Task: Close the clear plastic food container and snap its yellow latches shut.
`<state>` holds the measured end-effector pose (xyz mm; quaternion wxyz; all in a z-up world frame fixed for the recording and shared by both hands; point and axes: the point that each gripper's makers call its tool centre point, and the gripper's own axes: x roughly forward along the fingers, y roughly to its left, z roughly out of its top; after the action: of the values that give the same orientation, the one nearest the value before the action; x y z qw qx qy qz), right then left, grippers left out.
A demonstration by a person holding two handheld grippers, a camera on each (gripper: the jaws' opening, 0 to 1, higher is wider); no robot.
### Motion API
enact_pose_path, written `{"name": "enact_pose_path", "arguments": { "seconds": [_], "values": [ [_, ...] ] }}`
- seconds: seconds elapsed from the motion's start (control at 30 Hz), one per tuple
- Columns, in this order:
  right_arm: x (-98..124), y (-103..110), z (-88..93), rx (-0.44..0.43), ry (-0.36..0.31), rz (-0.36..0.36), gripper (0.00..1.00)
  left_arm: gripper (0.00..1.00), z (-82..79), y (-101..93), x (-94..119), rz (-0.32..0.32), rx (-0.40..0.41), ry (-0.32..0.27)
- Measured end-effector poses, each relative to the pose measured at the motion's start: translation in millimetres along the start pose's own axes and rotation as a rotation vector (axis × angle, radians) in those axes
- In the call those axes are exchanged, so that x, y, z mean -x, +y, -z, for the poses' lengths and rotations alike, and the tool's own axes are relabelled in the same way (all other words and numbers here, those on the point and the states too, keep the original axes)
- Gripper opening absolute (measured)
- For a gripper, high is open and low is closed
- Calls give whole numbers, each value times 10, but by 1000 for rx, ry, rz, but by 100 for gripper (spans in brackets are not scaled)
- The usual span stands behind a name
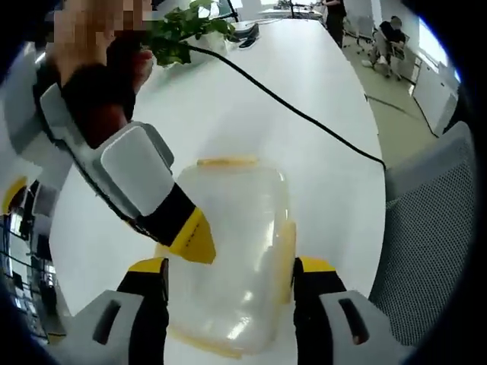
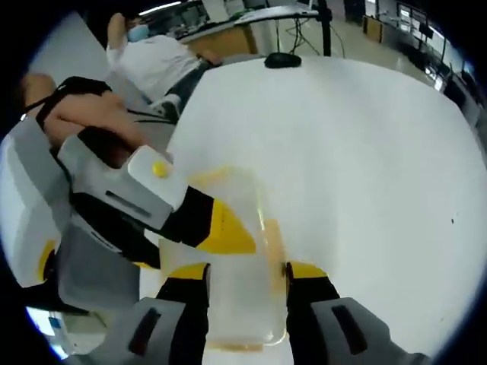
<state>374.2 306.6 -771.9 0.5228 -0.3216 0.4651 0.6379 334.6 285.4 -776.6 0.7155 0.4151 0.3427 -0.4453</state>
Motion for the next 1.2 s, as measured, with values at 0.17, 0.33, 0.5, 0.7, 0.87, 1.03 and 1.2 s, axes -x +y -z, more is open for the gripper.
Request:
{"name": "enact_pose_path", "arguments": {
  "seconds": [0.17, 0.33, 0.5, 0.7, 0.87, 1.03, 1.2],
  "values": [
    [9, 1, 14, -20, 9, -2, 36, 65, -2, -7, 10, 2, -2, -12],
    [15, 8, 24, 6, 7, -8, 35, 65, -4, -7, 7, 3, -3, 3],
    [12, 10, 31, 14, 16, -19, 34, 64, -1, 1, 2, -1, 2, 17],
    [4, 0, 37, 34, 73, -44, 32, 63, 3, 7, -7, -8, 11, 24],
    [-31, 1, 42, 34, 175, -64, 29, 62, 11, 9, -7, -10, 11, 16],
    [-77, -8, 126, 18, 182, -70, 29, 62, 7, 3, -1, 2, 11, 8],
    [-95, -32, 100, -16, 201, -52, 28, 61, 22, 55, 9, 9, -11, -6]
  ]
}}
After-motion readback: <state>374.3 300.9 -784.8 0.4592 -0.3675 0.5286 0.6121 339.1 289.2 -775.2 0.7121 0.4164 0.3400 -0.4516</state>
